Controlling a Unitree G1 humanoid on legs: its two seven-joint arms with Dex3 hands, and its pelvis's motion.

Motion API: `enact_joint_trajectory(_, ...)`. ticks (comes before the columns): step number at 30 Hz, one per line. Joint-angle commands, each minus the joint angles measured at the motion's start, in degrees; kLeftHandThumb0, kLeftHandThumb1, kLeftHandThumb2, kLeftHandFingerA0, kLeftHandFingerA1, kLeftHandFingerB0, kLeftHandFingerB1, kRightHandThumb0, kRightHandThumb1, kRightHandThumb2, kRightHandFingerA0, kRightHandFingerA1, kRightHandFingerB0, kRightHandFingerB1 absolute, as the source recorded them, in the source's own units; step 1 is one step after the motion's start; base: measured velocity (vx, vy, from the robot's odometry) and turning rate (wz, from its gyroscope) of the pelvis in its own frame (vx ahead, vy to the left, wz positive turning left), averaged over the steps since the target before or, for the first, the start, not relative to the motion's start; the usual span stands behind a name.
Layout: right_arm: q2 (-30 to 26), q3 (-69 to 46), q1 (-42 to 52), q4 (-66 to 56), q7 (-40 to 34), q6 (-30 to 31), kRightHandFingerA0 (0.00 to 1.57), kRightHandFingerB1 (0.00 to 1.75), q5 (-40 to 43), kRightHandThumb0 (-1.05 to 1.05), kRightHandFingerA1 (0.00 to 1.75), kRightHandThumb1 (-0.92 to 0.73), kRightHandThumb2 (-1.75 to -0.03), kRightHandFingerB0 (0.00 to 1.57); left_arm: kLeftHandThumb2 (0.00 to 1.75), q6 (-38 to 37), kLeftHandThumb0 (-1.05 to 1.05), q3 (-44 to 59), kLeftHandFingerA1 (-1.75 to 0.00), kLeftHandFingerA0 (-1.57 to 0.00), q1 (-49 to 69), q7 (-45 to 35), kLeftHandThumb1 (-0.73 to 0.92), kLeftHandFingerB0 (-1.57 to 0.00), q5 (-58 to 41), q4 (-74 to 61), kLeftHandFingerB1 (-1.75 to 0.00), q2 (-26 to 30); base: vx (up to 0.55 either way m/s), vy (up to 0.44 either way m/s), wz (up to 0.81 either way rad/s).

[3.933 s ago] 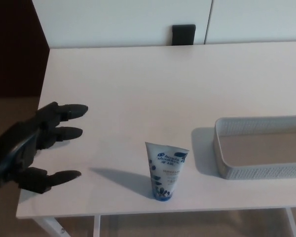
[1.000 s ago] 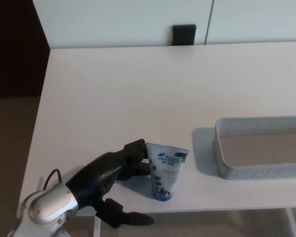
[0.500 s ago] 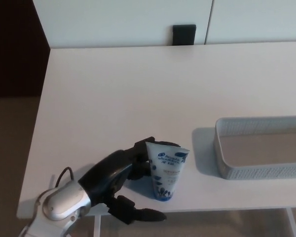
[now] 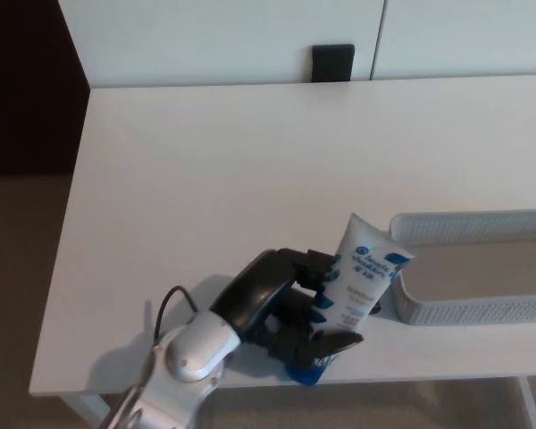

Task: The robot walks towards a table in front, picks a shampoo with left hand and puts it in a small grey container

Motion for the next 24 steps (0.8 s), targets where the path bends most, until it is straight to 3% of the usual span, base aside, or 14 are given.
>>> enact_joint_trajectory(1, -0.9, 0.9, -1.6, 0.0, 0.0, 0.2, 0.64, 0.39, -1.3, -0.40, 0.44, -0.71, -0.61, 0.53, 1.15, -1.8, -0.10, 0.1, -1.05, -1.57, -1.2, 14.4, 0.47, -1.45, 9.3, 4.8, -0.89, -1.0, 0.00, 0.000, 0.00)
enact_joint_trajectory(9, -0.9, 0.6, -0.8, 0.0, 0.4, 0.0, 0.64, 0.39, -0.6, -0.39, 0.45, -0.70, -0.61, 0.52, 1.13, -2.1, -0.10, 2.2, -1.00, -1.57, 0.5, 12.3, 0.48, -1.44, 7.4, 1.6, -0.86, 0.4, 0.00, 0.000, 0.00)
enact_joint_trajectory(13, -1.0, 0.8, -0.8, 0.4, 0.0, 0.2, 0.64, 0.39, -0.9, -0.39, 0.45, -0.69, -0.61, 0.52, 1.04, 0.1, -0.17, 3.3, -1.00, -1.57, -1.3, 10.0, 0.54, -1.40, 7.2, -7.2, -0.86, 1.4, 0.00, 0.000, 0.00)
enact_joint_trajectory(14, -1.1, 0.7, -0.7, 0.4, 0.1, 0.0, 0.64, 0.41, -0.8, -0.38, 0.46, -0.69, -0.61, 0.53, 1.08, 0.1, -0.17, 3.1, -1.23, -1.46, -2.4, 9.7, 0.46, -1.25, 8.0, -9.1, -1.08, 1.7, 0.00, 0.000, 0.00)
enact_joint_trajectory(15, -1.1, 0.5, -0.6, 0.4, 0.4, -0.2, 0.64, 0.41, -0.6, -0.38, 0.46, -0.69, -0.61, 0.53, 1.08, 0.0, -0.17, 2.9, -1.23, -1.46, -4.0, 9.3, 0.46, -1.25, 9.2, -11.7, -1.08, 2.2, 0.00, 0.000, 0.00)
enact_joint_trajectory(16, -1.2, 0.4, -0.4, 0.4, 0.4, -0.4, 0.64, 0.41, -0.5, -0.39, 0.47, -0.70, -0.61, 0.53, 1.07, 0.1, -0.25, 2.8, -1.00, -1.54, -5.4, 8.7, 0.46, -1.32, 9.2, -12.7, -0.90, 2.2, 0.00, 0.000, 0.00)
enact_joint_trajectory(17, -1.2, 0.4, -0.2, 0.3, 0.6, -0.6, 0.63, 0.41, -0.5, -0.39, 0.47, -0.70, -0.61, 0.52, 1.09, 0.4, -0.45, 1.6, -1.25, -1.46, -9.1, 7.8, 0.39, -1.20, 10.9, -14.2, -1.07, 2.3, 0.00, 0.000, 0.00)
enact_joint_trajectory(18, -1.2, 0.4, -0.2, 0.2, 0.7, -0.6, 0.63, 0.41, -0.5, -0.39, 0.47, -0.70, -0.61, 0.52, 1.09, 0.6, -0.45, 1.1, -1.25, -1.46, -10.5, 7.5, 0.39, -1.20, 11.6, -14.8, -1.07, 2.3, 0.00, 0.000, 0.00)
enact_joint_trajectory(19, -1.2, 0.4, -0.1, 0.2, 0.7, -0.6, 0.63, 0.41, -0.5, -0.39, 0.47, -0.70, -0.61, 0.52, 1.08, 1.5, -0.57, 0.2, -1.22, -1.45, -12.3, 7.4, 0.41, -1.22, 12.8, -15.5, -1.07, 2.1, 0.00, 0.000, 0.00)
enact_joint_trajectory(20, -0.9, 0.3, 0.0, 0.2, 0.7, -0.7, 0.63, 0.41, -0.3, -0.39, 0.48, -0.70, -0.61, 0.53, 1.09, 2.2, -0.61, -1.0, -1.32, -1.46, -14.8, 7.0, 0.44, -1.14, 14.4, -15.5, -1.03, 2.3, 0.00, 0.000, 0.00)
enact_joint_trajectory(21, -0.8, 0.2, 0.2, 0.2, 0.6, -0.8, 0.63, 0.42, -0.3, -0.38, 0.48, -0.71, -0.61, 0.53, 0.93, 2.5, -0.68, -2.0, -1.34, -1.38, -16.4, 7.0, 0.53, -1.22, 15.7, -15.5, -0.87, 2.3, 0.00, 0.000, 0.00)
enact_joint_trajectory(22, -0.7, 0.2, 0.5, 0.2, 0.5, -1.0, 0.63, 0.42, -0.2, -0.38, 0.48, -0.71, -0.61, 0.53, 0.93, 2.6, -0.68, -2.7, -1.34, -1.38, -17.1, 7.4, 0.53, -1.22, 16.5, -15.4, -0.87, 2.3, 0.00, 0.000, 0.00)
enact_joint_trajectory(23, -0.4, 0.3, 0.5, 0.3, 0.1, -0.5, 0.64, 0.41, -0.4, -0.38, 0.48, -0.70, -0.61, 0.52, 1.02, 4.3, -0.73, -4.2, -1.36, -1.36, -20.4, 6.5, 0.46, -1.18, 17.7, -14.7, -1.09, 1.3, 0.00, 0.000, 0.00)
enact_joint_trajectory(24, -0.2, 0.4, 0.4, 0.3, 0.0, -0.1, 0.63, 0.41, -0.5, -0.39, 0.47, -0.70, -0.61, 0.52, 1.01, 5.1, -0.76, -5.3, -1.36, -1.36, -22.6, 6.0, 0.52, -1.20, 18.5, -13.9, -1.13, 0.8, 0.00, 0.000, 0.00)
